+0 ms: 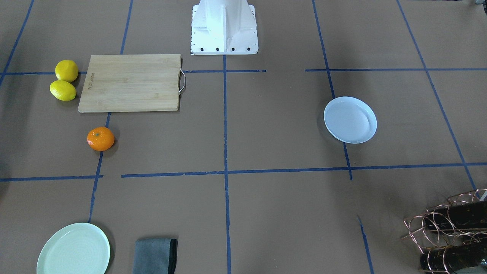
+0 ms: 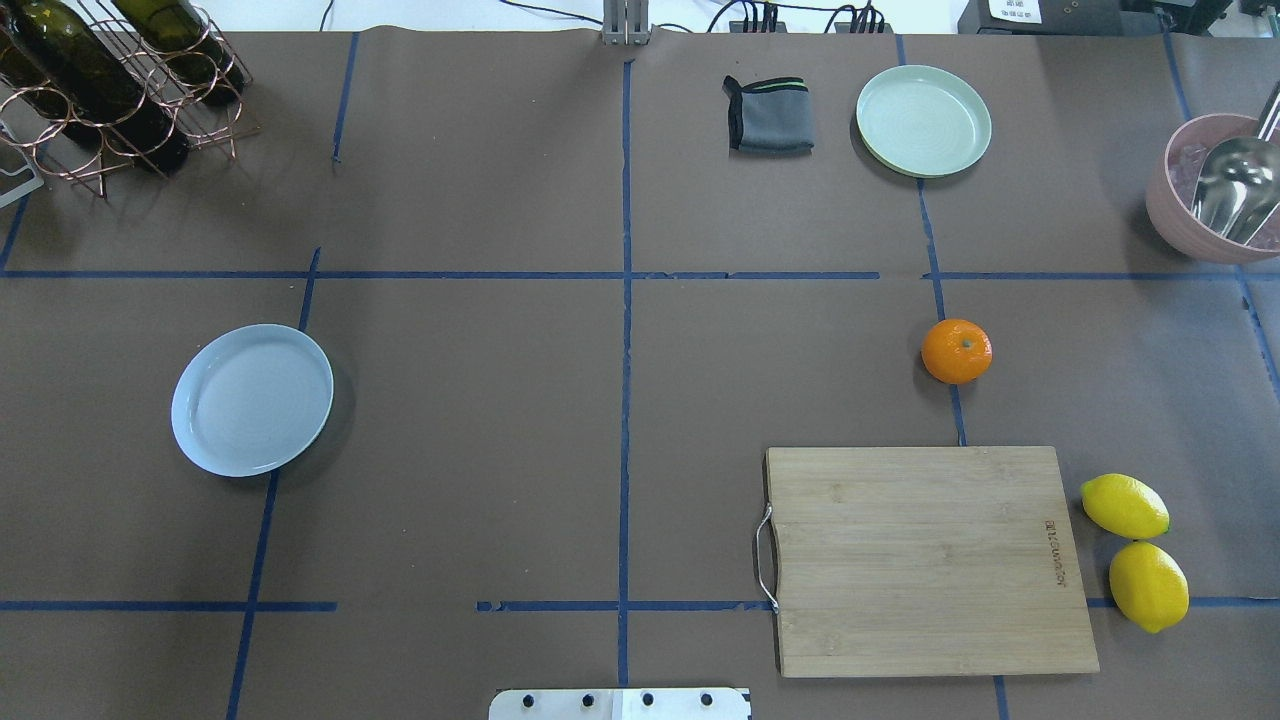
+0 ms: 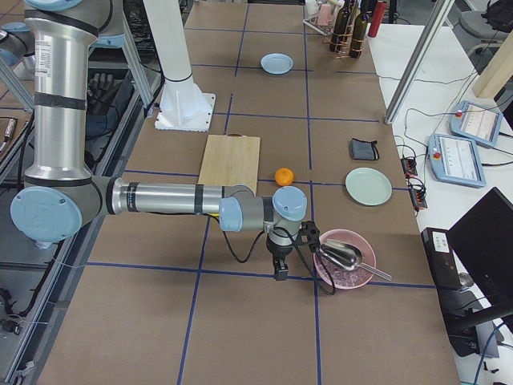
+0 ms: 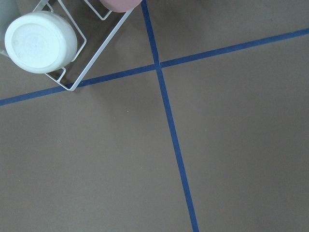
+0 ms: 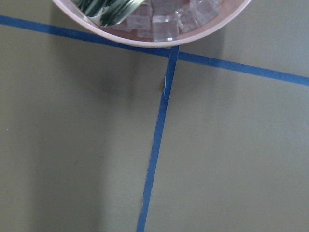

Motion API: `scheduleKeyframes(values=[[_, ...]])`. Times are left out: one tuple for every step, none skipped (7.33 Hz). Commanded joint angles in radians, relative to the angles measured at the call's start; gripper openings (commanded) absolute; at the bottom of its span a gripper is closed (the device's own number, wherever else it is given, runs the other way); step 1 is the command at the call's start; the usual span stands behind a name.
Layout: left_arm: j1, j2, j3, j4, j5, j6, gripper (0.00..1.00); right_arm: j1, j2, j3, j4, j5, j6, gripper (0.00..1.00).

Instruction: Pick orange to plate

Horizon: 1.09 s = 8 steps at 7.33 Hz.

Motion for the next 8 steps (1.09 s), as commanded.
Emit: scheduleKeyframes(values=[[-0.001, 0.000, -0.001, 0.002, 0.000, 0.000, 1.00, 0.000, 0.000, 0.001, 0.000, 0.000, 0.000, 1.00], [-0.001, 0.003, -0.010, -0.001, -0.008, 0.000, 1.00, 0.001, 0.000, 0.001, 0.000, 0.000, 0.000, 1.00], [-0.001, 0.000, -0.015, -0.003, -0.006, 0.002, 1.00, 0.001, 0.003, 0.003, 0.002, 0.000, 0.002, 1.00], [0.005, -0.003, -0.023, -0.011, 0.001, 0.000, 1.00, 0.000, 0.006, 0.012, 0.002, 0.003, 0.002, 1.00], [0.019, -0.009, -0.030, -0.041, 0.003, 0.000, 1.00, 0.001, 0.011, 0.020, 0.002, 0.040, 0.002, 1.00], [0.025, -0.016, -0.044, -0.099, 0.003, -0.002, 1.00, 0.003, 0.012, 0.046, 0.002, 0.088, 0.002, 1.00], [0.026, -0.014, -0.043, -0.148, 0.003, 0.000, 1.00, 0.006, 0.008, 0.066, 0.002, 0.094, 0.002, 1.00], [0.026, -0.013, -0.043, -0.182, 0.000, 0.002, 1.00, 0.024, 0.003, 0.072, 0.002, 0.092, 0.002, 1.00]])
